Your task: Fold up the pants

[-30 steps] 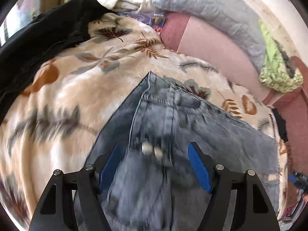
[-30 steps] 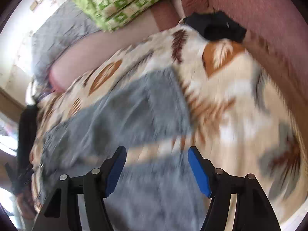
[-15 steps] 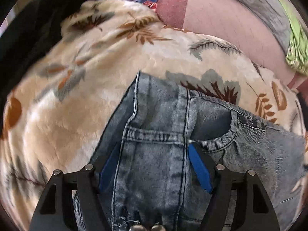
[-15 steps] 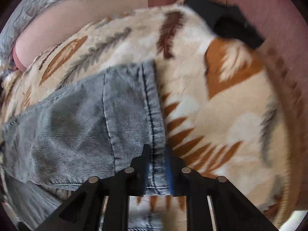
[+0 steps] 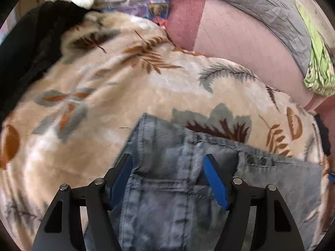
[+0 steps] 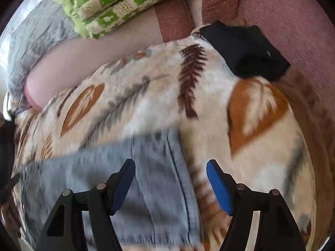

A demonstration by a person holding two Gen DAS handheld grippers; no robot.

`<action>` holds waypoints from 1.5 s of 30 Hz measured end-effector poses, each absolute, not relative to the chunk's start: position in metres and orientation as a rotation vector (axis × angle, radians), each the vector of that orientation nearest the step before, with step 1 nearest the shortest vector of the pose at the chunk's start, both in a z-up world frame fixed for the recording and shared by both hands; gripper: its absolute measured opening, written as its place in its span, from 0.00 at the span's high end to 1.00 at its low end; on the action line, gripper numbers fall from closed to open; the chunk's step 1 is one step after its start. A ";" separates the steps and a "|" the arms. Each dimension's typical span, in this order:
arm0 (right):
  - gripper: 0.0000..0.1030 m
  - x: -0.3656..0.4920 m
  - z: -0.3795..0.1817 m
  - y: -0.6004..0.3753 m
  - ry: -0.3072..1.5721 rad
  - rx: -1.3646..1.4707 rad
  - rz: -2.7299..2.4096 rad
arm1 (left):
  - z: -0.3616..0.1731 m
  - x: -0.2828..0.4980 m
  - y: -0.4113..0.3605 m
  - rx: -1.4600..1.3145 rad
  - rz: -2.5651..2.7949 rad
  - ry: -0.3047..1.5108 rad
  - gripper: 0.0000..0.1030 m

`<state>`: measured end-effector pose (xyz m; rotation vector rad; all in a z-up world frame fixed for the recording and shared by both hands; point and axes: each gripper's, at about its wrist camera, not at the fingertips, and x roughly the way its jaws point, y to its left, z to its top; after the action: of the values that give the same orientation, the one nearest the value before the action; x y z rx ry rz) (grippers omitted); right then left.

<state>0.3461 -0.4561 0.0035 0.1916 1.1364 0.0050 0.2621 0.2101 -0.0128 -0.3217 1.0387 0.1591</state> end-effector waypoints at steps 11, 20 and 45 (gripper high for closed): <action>0.49 0.371 -0.025 -0.434 1.194 0.164 0.027 | -0.026 0.285 0.235 -0.464 0.169 1.053 0.52; 0.81 0.373 -0.023 -0.433 1.196 0.114 0.016 | -0.034 0.305 0.229 -0.391 0.200 1.100 0.96; 0.81 0.064 0.073 -0.469 0.980 0.176 0.172 | 0.076 -0.007 0.217 -0.402 -0.036 0.806 0.96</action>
<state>0.0636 -0.4693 0.0730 0.1757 0.9804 0.1720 -0.0065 0.2172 0.0761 -0.4020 0.8060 -0.0364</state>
